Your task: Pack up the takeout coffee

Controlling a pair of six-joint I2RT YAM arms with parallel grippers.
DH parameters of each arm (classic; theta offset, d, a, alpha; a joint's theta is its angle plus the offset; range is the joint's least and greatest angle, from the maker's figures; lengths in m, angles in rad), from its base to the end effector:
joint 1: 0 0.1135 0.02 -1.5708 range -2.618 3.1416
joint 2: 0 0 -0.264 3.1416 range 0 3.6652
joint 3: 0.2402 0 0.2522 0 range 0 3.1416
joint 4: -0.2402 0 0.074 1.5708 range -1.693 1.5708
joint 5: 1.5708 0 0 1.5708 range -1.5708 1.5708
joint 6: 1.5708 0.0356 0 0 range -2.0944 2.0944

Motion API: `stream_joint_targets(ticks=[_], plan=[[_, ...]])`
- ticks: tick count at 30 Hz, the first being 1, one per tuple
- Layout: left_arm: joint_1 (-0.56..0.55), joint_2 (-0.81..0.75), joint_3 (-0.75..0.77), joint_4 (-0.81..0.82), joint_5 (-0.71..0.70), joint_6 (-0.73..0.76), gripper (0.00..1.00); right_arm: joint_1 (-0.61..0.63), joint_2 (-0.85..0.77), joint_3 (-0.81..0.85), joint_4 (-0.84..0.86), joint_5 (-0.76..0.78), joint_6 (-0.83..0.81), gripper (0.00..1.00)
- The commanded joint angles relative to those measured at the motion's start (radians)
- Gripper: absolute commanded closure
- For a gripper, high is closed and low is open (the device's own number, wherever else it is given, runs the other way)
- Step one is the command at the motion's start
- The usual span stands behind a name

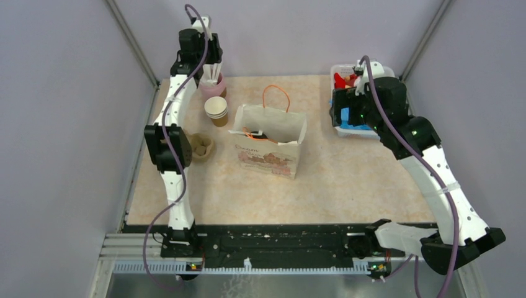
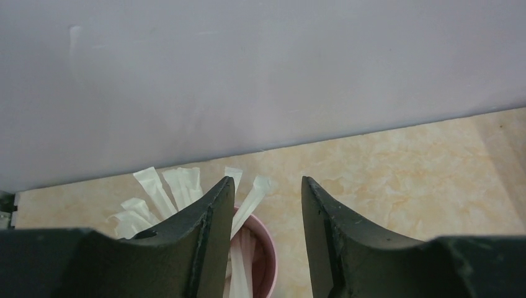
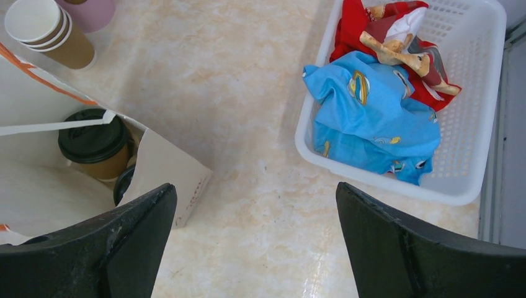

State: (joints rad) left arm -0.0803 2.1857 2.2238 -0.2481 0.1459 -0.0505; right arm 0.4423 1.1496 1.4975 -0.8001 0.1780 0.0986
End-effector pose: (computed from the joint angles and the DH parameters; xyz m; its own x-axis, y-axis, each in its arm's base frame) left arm 0.5195 -0.0470 0.3757 -0.2187 -0.0325 -0.9753 0.2103 0.9744 -0.0796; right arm 0.2015 0.0885 0.4467 -0.4203 -0.0918 -0.9027 -0.2371 0.9714 0.0116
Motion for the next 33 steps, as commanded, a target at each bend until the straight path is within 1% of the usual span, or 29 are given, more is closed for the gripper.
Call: stream_joint_targets(ticks=[1, 6, 8, 9, 14, 19, 24, 28, 33], plan=[[-0.002, 0.052, 0.054, -0.016, 0.007, 0.001, 0.49, -0.009, -0.002, 0.005, 0.027, -0.007, 0.001, 0.01], [-0.003, 0.094, 0.075, -0.034, 0.003, -0.001, 0.48, -0.008, 0.012, 0.021, 0.015, -0.007, -0.006, 0.01], [-0.004, 0.102, 0.074, -0.033, 0.001, -0.001, 0.52, -0.008, 0.012, 0.021, 0.011, 0.0, -0.004, 0.01], [-0.004, 0.107, 0.074, -0.033, -0.004, -0.001, 0.53, -0.008, 0.011, 0.022, 0.009, 0.001, -0.004, 0.01], [-0.006, 0.133, 0.078, -0.03, -0.01, 0.018, 0.49, -0.009, 0.021, 0.024, 0.013, -0.004, -0.003, 0.01], [-0.009, 0.161, 0.094, -0.02, -0.015, 0.04, 0.49, -0.009, 0.028, 0.028, 0.011, -0.003, -0.004, 0.01], [-0.009, 0.182, 0.118, -0.004, -0.024, 0.066, 0.6, -0.009, 0.033, 0.033, 0.012, -0.006, -0.004, 0.01], [-0.009, 0.193, 0.126, 0.003, -0.023, 0.087, 0.64, -0.009, 0.037, 0.037, 0.012, -0.008, -0.004, 0.01], [-0.009, 0.188, 0.135, 0.008, -0.028, 0.102, 0.78, -0.008, 0.036, 0.041, 0.01, -0.011, -0.007, 0.01]])
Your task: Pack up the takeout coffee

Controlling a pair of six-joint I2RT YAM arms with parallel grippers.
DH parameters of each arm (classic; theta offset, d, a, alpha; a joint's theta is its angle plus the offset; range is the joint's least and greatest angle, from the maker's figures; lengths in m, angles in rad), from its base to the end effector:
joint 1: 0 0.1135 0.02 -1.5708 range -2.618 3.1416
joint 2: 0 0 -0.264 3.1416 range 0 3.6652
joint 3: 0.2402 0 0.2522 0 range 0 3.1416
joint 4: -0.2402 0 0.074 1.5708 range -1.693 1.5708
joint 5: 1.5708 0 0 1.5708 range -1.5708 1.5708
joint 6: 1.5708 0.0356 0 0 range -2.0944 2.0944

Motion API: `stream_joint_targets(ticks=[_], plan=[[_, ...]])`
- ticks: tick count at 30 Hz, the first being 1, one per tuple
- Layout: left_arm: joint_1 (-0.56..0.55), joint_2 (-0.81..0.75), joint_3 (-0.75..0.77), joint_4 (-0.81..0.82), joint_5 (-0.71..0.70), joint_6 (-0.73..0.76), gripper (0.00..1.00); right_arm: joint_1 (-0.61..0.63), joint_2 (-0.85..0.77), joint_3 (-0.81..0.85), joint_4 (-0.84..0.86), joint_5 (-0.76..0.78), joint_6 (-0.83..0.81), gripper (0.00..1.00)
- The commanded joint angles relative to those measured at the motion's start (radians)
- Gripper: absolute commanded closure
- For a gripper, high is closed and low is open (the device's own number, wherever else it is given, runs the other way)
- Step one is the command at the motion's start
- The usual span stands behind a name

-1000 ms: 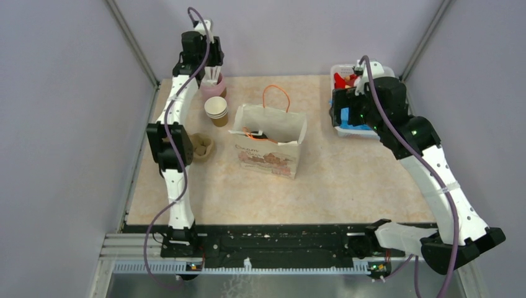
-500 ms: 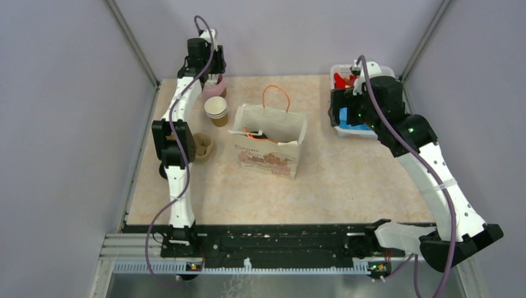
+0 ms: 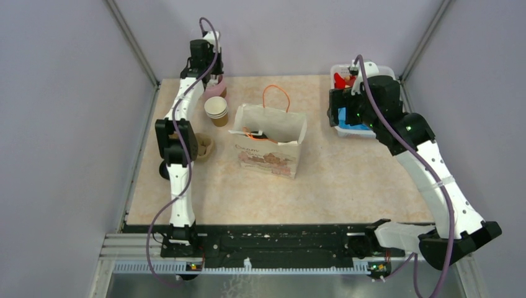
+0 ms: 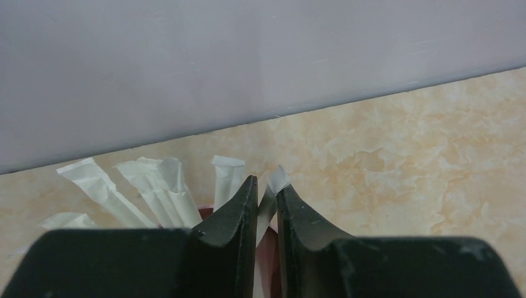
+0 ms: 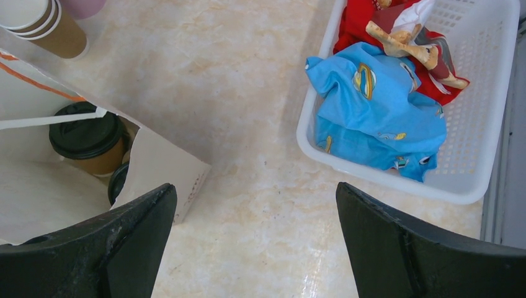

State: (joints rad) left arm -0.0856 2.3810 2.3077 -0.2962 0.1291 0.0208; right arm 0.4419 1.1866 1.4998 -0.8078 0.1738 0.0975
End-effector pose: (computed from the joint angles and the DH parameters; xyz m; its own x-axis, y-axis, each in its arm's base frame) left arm 0.5594 -0.0526 0.2979 -0.3555 0.0512 -0.9333 0.2118 0.9769 -0.0271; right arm 0.2120 0.0935 0.4390 -0.4547 -0.1090 -0.8840 -0.2405 0.9706 0.0040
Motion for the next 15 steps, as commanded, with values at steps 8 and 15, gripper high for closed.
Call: stream_joint_targets(ticks=[8, 15], plan=[[-0.005, -0.12, 0.044, 0.068, -0.015, 0.031, 0.87, -0.009, -0.011, 0.047, 0.027, -0.015, -0.013, 0.01], [-0.006, -0.25, 0.016, 0.046, -0.031, 0.061, 0.87, -0.008, -0.071, 0.021, 0.045, -0.034, -0.008, 0.01]])
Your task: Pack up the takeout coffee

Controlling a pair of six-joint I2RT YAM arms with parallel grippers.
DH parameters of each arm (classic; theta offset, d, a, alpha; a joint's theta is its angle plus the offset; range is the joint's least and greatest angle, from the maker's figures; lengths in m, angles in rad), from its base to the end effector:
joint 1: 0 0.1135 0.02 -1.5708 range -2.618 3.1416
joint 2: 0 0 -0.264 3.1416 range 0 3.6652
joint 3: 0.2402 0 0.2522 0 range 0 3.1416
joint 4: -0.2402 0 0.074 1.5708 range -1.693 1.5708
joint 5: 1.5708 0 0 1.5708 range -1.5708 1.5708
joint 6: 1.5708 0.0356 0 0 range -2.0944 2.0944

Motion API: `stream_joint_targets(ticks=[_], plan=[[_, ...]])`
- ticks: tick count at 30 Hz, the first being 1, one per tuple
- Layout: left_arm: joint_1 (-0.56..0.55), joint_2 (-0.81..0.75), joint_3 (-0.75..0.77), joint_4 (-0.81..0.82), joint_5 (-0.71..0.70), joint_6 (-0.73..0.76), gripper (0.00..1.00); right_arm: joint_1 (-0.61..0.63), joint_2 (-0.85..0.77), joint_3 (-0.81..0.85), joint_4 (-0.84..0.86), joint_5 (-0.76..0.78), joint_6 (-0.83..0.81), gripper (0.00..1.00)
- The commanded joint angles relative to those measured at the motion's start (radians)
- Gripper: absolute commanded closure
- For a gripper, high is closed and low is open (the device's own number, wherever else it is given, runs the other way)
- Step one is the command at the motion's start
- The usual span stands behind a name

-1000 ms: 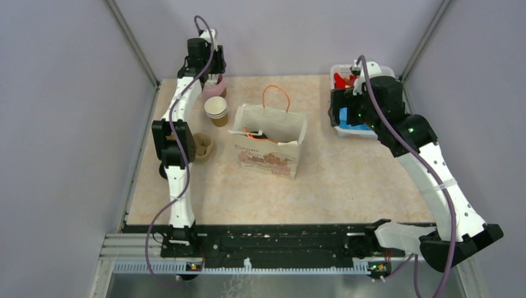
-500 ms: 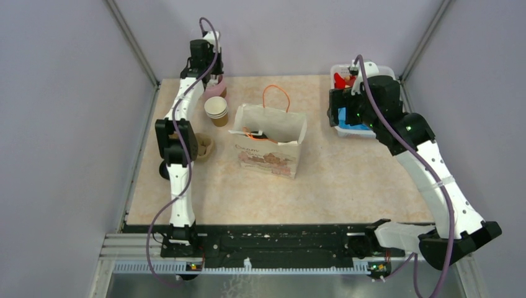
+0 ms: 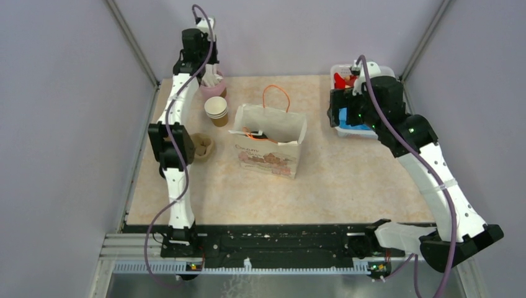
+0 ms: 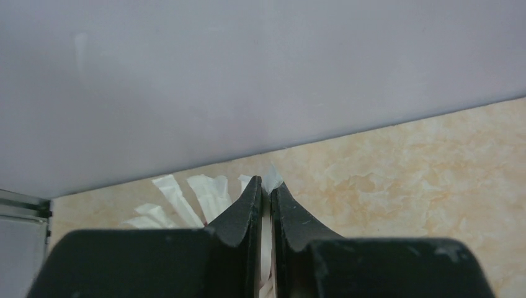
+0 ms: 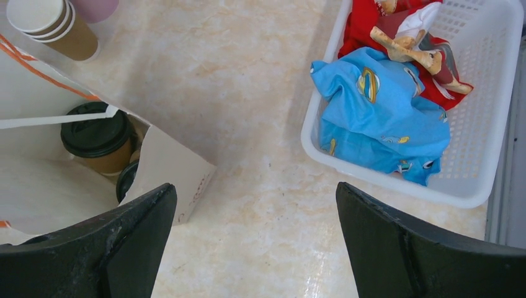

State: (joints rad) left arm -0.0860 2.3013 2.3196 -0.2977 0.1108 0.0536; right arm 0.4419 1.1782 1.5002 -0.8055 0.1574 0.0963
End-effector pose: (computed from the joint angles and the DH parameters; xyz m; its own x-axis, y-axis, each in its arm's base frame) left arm 0.5428 -0.0507 0.3444 -0.2641 0.0762 -0.9615 0.2057 0.9784 0.0210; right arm 0.2094 0.0929 0.4411 -0.4468 -0.1063 -0.8883 -0.2551 0.9668 0.0126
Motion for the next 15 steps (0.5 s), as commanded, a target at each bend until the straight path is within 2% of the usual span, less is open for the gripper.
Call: stream_joint_targets(ticks=[1, 8, 15], plan=[[-0.006, -0.188, 0.006, 0.041, -0.014, 0.032, 0.87, -0.008, -0.071, 0.019, 0.043, -0.021, -0.003, 0.01], [-0.004, -0.345, 0.003, 0.033, -0.015, -0.004, 0.87, -0.008, -0.141, -0.005, 0.062, -0.044, 0.039, 0.01], [0.001, -0.536, -0.047, 0.057, 0.067, -0.153, 0.9, -0.008, -0.198, -0.037, 0.095, -0.067, 0.085, 0.01]])
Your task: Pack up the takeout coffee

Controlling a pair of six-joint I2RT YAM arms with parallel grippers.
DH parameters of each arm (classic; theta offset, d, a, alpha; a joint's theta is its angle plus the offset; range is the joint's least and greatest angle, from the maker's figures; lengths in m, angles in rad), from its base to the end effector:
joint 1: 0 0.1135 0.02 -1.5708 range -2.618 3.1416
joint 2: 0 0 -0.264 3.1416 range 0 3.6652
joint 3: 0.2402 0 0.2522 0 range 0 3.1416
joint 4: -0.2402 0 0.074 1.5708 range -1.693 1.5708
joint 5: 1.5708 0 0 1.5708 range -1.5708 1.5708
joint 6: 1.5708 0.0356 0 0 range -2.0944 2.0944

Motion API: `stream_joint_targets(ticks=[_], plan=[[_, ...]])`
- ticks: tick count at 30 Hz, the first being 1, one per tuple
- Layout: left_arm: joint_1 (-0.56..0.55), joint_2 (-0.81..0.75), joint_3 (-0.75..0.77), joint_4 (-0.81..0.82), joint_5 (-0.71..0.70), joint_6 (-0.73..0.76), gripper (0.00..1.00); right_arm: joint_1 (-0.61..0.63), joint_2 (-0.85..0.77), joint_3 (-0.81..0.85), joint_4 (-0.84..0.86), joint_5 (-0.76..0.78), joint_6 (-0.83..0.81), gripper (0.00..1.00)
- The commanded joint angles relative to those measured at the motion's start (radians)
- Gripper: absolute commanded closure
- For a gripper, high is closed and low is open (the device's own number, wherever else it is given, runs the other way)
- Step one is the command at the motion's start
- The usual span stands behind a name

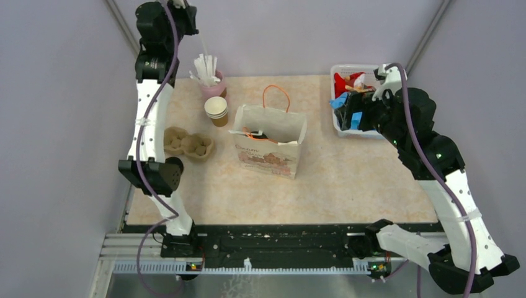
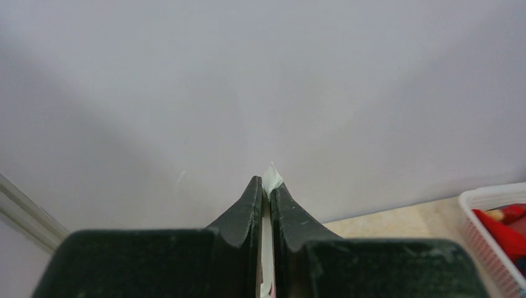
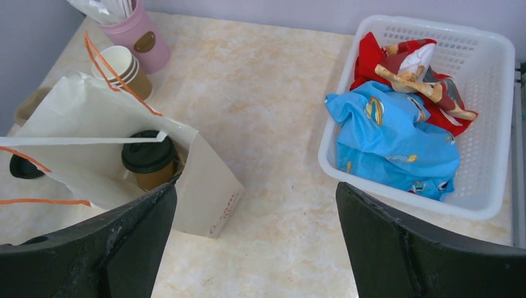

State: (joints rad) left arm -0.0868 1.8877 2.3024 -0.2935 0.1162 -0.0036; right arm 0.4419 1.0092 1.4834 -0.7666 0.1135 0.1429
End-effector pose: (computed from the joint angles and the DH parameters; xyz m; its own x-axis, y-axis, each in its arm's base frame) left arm 0.4089 -0.0397 0.5312 0.1197 -0.0140 -0.9927 0.2012 0.9795 0.0104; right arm 0.1596 0.0711 0.4707 -0.3045 0.0125 -0.9524 -0.2864 0.9524 0.1041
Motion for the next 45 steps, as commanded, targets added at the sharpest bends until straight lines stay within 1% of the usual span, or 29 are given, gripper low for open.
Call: stream_joint_targets(ticks=[1, 6, 8, 10, 12, 13, 15, 17, 20, 23, 25, 27, 30, 33, 35, 36, 38, 40, 41, 42, 45], plan=[[0.004, -0.15, -0.039, 0.06, 0.076, -0.118, 0.91, -0.008, -0.033, -0.022, 0.06, -0.028, 0.041, 0.01], [0.02, -0.302, -0.136, 0.111, 0.17, -0.245, 0.92, -0.008, -0.043, -0.022, 0.064, -0.066, 0.058, 0.01], [0.024, -0.377, -0.202, 0.128, 0.19, -0.314, 0.95, -0.009, -0.048, -0.023, 0.066, -0.082, 0.068, 0.01], [0.027, -0.443, -0.292, 0.173, 0.242, -0.411, 1.0, -0.008, -0.054, -0.03, 0.072, -0.095, 0.078, 0.01], [0.027, -0.513, -0.422, 0.263, 0.313, -0.536, 1.0, -0.009, -0.058, -0.038, 0.076, -0.103, 0.088, 0.01], [0.027, -0.548, -0.513, 0.343, 0.357, -0.643, 1.0, -0.008, -0.061, -0.038, 0.077, -0.106, 0.095, 0.01], [0.026, -0.602, -0.679, 0.504, 0.431, -0.799, 1.0, -0.008, -0.065, -0.042, 0.079, -0.111, 0.11, 0.01], [0.025, -0.625, -0.784, 0.601, 0.505, -0.888, 1.0, -0.009, -0.072, -0.043, 0.08, -0.112, 0.121, 0.01], [0.007, -0.654, -0.854, 0.564, 0.522, -0.889, 1.0, -0.009, -0.091, -0.05, 0.073, -0.112, 0.136, 0.01], [-0.065, -0.698, -0.934, 0.538, 0.475, -0.836, 1.0, -0.008, -0.124, -0.071, 0.07, -0.108, 0.155, 0.01], [-0.125, -0.722, -1.007, 0.575, 0.421, -0.822, 1.0, -0.008, -0.141, -0.087, 0.067, -0.104, 0.174, 0.01], [-0.194, -0.743, -1.085, 0.647, 0.358, -0.805, 1.0, -0.009, -0.156, -0.098, 0.065, -0.1, 0.196, 0.01], [-0.287, -0.744, -1.165, 0.706, 0.261, -0.757, 1.0, -0.009, -0.172, -0.104, 0.063, -0.1, 0.217, 0.01], [-0.348, -0.725, -1.229, 0.763, 0.195, -0.748, 1.0, -0.008, -0.179, -0.099, 0.056, -0.095, 0.22, 0.01], [-0.376, -0.708, -1.249, 0.745, 0.16, -0.734, 0.98, -0.008, -0.179, -0.09, 0.049, -0.087, 0.218, 0.01], [-0.384, -0.703, -1.248, 0.711, 0.147, -0.724, 0.95, -0.008, -0.18, -0.089, 0.049, -0.086, 0.218, 0.01], [-0.387, -0.704, -1.243, 0.616, 0.133, -0.701, 0.77, -0.008, -0.183, -0.088, 0.05, -0.085, 0.222, 0.01], [-0.386, -0.716, -1.24, 0.503, 0.104, -0.683, 0.65, -0.009, -0.189, -0.091, 0.051, -0.079, 0.227, 0.01], [-0.385, -0.727, -1.236, 0.456, 0.097, -0.664, 0.58, -0.008, -0.192, -0.094, 0.052, -0.076, 0.229, 0.01], [-0.384, -0.74, -1.229, 0.404, 0.087, -0.644, 0.48, -0.008, -0.196, -0.095, 0.052, -0.073, 0.228, 0.01], [-0.381, -0.785, -1.188, 0.233, 0.055, -0.594, 0.28, -0.009, -0.195, -0.093, 0.044, -0.066, 0.218, 0.01]])
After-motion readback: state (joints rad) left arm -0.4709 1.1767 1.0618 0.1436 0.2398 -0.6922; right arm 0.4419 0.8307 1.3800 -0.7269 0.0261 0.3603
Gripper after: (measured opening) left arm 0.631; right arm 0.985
